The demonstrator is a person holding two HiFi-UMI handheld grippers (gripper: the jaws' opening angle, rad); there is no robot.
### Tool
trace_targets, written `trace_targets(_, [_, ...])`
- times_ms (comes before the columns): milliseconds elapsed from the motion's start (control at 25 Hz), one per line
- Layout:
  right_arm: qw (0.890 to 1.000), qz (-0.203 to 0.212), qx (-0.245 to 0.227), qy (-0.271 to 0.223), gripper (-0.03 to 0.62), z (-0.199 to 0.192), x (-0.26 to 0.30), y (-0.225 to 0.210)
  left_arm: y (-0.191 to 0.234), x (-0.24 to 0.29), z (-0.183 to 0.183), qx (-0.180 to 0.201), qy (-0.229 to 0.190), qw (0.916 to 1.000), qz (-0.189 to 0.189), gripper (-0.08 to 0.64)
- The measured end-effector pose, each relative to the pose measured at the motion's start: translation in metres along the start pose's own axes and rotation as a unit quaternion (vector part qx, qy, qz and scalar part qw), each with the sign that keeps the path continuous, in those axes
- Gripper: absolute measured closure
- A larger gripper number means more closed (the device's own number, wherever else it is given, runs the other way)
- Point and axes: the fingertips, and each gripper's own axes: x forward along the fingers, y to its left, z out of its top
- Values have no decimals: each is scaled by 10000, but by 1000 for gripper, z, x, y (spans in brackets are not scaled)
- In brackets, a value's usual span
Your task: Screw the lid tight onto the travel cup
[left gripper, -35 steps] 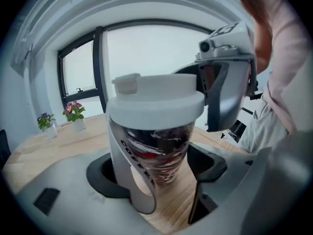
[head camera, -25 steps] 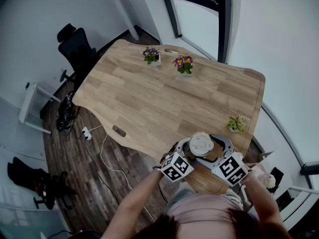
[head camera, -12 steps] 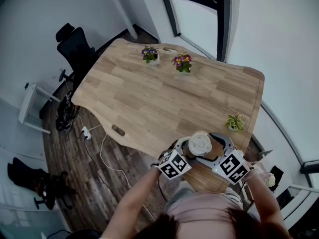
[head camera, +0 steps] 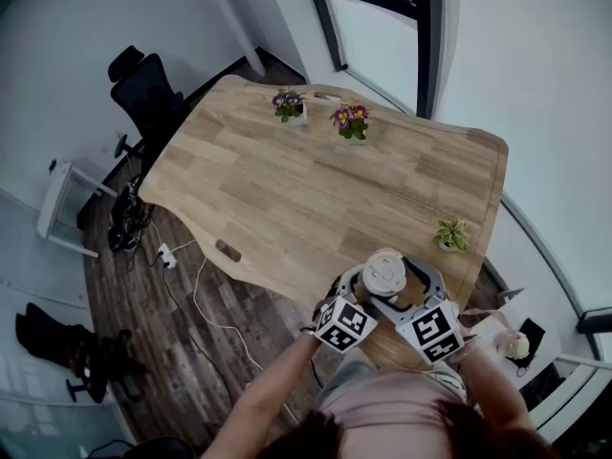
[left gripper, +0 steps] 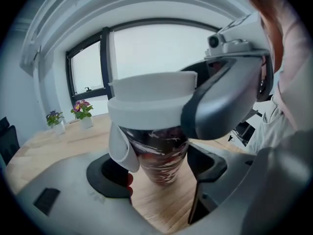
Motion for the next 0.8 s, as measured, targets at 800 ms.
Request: trace_targets(800, [9989, -320, 335, -67, 225, 0, -1, -2, 4, -1, -1, -128, 45, 9995, 281, 204])
